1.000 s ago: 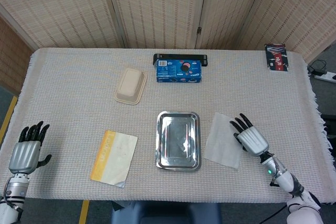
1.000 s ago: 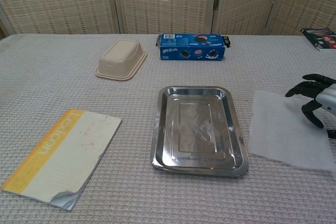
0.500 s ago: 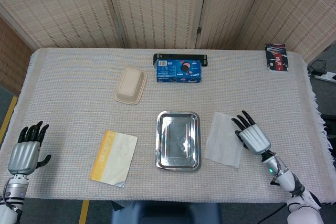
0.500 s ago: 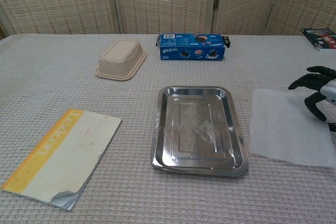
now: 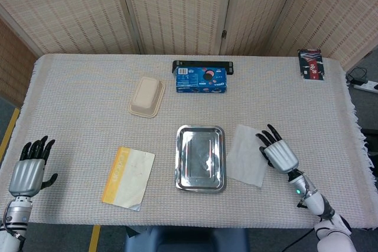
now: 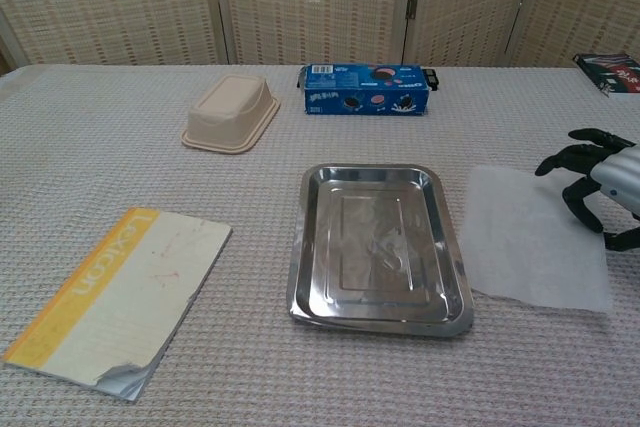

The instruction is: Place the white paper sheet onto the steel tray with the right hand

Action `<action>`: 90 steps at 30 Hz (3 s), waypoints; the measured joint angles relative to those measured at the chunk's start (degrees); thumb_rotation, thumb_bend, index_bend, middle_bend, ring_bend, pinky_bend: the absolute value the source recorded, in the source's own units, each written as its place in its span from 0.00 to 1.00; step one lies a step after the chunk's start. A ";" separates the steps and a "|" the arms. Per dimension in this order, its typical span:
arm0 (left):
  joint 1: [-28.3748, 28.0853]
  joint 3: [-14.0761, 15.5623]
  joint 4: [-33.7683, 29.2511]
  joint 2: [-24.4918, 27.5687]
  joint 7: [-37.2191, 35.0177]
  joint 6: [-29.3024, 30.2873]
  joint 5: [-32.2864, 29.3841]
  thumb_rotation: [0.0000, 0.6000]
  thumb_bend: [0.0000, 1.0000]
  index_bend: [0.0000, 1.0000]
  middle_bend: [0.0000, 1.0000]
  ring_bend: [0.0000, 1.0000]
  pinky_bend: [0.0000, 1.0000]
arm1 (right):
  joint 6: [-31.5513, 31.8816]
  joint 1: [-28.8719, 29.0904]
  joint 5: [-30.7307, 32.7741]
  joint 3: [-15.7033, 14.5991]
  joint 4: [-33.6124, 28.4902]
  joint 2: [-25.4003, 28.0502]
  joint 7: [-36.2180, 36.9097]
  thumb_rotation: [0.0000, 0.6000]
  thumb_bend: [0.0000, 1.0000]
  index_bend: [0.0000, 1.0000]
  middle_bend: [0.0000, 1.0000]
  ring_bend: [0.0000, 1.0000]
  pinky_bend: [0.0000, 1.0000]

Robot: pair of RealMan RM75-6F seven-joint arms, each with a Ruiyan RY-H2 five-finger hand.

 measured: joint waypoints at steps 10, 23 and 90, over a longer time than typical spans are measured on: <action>0.19 -0.12 -0.14 0.09 -0.19 0.50 0.15 1.00 0.34 0.00 0.00 0.00 0.00 | 1.26 0.67 1.40 1.47 -0.26 -1.04 1.79 1.00 0.63 0.75 0.26 0.23 0.00; 0.27 -0.10 -0.23 0.16 -0.44 0.56 0.28 1.00 0.34 0.00 0.00 0.00 0.00 | 7.82 1.18 4.00 4.47 -0.71 -0.94 4.57 1.00 0.63 0.75 0.26 0.22 0.00; 0.18 -1.12 -1.17 1.12 -2.86 -0.86 -2.09 1.00 0.34 0.00 0.00 0.00 0.00 | -0.28 12.51 -3.02 -2.11 -2.44 -4.87 18.04 1.00 0.63 0.65 0.24 0.23 0.00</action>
